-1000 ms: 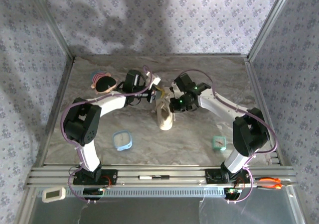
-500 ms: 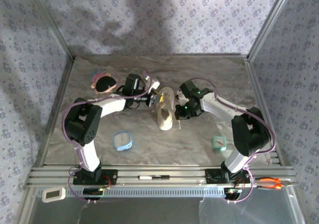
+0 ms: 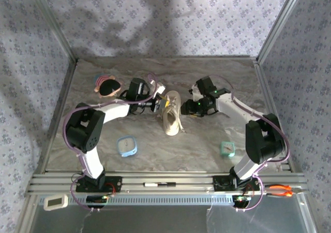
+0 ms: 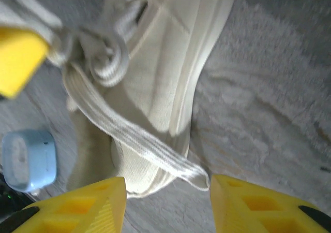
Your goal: Tie the shoes
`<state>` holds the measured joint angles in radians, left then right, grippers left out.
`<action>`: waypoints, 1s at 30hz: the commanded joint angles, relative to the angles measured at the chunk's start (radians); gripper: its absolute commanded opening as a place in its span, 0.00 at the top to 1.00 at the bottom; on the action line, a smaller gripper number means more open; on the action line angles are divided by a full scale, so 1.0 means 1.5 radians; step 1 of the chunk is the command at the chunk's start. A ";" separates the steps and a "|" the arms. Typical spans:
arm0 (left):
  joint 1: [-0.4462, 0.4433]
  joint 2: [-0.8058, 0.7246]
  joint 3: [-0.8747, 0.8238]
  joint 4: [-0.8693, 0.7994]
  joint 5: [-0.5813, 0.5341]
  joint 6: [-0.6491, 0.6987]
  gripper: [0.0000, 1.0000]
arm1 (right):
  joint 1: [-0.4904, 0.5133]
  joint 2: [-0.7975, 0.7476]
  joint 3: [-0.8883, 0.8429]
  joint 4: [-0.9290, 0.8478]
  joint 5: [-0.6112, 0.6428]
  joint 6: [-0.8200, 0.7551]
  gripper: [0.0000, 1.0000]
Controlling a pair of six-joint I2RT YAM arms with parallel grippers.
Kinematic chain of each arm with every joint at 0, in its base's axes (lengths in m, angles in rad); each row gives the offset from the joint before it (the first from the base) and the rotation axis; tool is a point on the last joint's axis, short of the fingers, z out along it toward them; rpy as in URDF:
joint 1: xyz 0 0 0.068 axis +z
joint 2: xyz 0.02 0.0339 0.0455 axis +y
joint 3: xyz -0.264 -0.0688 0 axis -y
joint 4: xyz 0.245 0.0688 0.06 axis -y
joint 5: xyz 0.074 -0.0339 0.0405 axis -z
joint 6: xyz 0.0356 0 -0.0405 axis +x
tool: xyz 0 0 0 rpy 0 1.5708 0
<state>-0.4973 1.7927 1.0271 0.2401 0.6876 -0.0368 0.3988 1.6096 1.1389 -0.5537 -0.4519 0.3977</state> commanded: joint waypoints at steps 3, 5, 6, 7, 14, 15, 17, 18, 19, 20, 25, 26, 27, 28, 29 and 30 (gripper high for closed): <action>0.000 -0.030 -0.015 0.032 0.007 -0.002 1.00 | -0.006 0.044 0.041 0.093 -0.035 0.111 0.51; 0.001 -0.030 -0.016 0.033 0.006 -0.002 1.00 | -0.002 0.073 0.068 0.115 -0.043 0.129 0.51; 0.001 -0.030 -0.016 0.033 0.006 -0.003 1.00 | 0.002 0.087 0.078 0.122 -0.042 0.135 0.51; 0.000 -0.030 -0.016 0.035 0.007 -0.002 1.00 | 0.004 0.099 0.086 0.124 -0.038 0.137 0.51; 0.001 -0.035 -0.019 0.038 0.009 -0.003 1.00 | 0.011 0.170 0.135 0.128 -0.072 0.149 0.51; 0.000 -0.036 -0.022 0.039 0.009 -0.003 1.00 | 0.012 0.177 0.139 0.130 -0.079 0.149 0.51; 0.001 -0.040 -0.028 0.049 0.008 -0.005 1.00 | 0.012 0.190 0.146 0.128 -0.093 0.150 0.51; 0.000 -0.042 -0.030 0.054 0.008 -0.007 1.00 | 0.013 0.197 0.150 0.127 -0.098 0.150 0.52; 0.001 -0.044 -0.033 0.057 0.008 -0.008 1.00 | 0.014 0.201 0.152 0.126 -0.101 0.149 0.52; 0.000 -0.045 -0.034 0.058 0.006 -0.009 1.00 | 0.015 0.204 0.153 0.127 -0.106 0.149 0.54; 0.002 -0.052 -0.044 0.066 -0.006 -0.022 0.99 | 0.018 0.206 0.154 0.125 -0.111 0.149 0.66; 0.004 -0.055 -0.047 0.068 -0.010 -0.026 0.98 | 0.018 0.204 0.154 0.124 -0.109 0.149 0.70; 0.004 -0.057 -0.049 0.070 -0.014 -0.030 0.96 | 0.018 0.202 0.154 0.121 -0.106 0.149 0.73; 0.004 -0.059 -0.052 0.073 -0.018 -0.034 0.94 | 0.018 0.200 0.155 0.120 -0.104 0.147 0.76; 0.006 -0.061 -0.055 0.076 -0.023 -0.038 0.90 | 0.018 0.198 0.155 0.118 -0.102 0.144 0.79; 0.006 -0.064 -0.059 0.077 -0.027 -0.042 0.85 | 0.019 0.197 0.154 0.117 -0.102 0.142 0.83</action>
<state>-0.4973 1.7454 0.9497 0.3069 0.6628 -0.0731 0.4217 1.9064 1.3399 -0.3614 -0.5919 0.6186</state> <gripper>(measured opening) 0.099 0.204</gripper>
